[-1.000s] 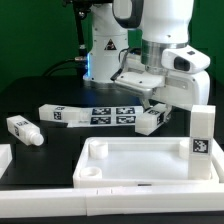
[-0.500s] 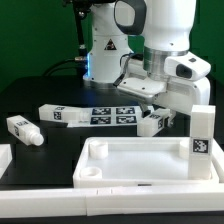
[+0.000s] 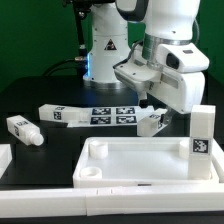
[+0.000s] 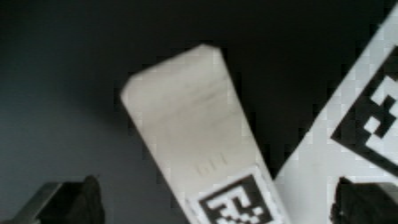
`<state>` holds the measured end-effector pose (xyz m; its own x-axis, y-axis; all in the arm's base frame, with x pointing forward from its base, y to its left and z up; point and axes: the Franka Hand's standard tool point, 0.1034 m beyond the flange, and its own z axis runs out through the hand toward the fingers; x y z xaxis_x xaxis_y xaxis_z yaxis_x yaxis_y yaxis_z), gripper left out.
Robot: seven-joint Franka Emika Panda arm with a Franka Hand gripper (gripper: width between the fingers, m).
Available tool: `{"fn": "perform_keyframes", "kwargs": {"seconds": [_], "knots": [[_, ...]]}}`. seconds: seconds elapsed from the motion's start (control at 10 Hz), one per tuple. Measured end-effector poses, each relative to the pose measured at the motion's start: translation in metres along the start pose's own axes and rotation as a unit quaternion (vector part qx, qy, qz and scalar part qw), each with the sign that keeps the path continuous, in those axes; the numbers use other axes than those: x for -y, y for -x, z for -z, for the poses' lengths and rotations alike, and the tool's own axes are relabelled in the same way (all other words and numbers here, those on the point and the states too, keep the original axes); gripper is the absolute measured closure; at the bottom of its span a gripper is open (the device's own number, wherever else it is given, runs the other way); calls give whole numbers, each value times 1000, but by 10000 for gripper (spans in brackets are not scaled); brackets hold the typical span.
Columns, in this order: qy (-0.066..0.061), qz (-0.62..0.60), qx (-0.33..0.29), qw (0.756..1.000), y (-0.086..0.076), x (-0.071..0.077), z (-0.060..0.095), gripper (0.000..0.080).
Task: Assemble desk
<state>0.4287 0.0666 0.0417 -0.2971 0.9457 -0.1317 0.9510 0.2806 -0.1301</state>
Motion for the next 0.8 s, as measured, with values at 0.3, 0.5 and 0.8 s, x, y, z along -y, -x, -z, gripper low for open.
{"fn": "perform_keyframes", "kwargs": {"seconds": [0.3, 0.5, 0.8], "knots": [[-4, -112, 4, 994, 8, -9, 1, 151], [-4, -174, 4, 985, 8, -9, 1, 151], [-4, -422, -18, 906, 16, -15, 12, 150]]}}
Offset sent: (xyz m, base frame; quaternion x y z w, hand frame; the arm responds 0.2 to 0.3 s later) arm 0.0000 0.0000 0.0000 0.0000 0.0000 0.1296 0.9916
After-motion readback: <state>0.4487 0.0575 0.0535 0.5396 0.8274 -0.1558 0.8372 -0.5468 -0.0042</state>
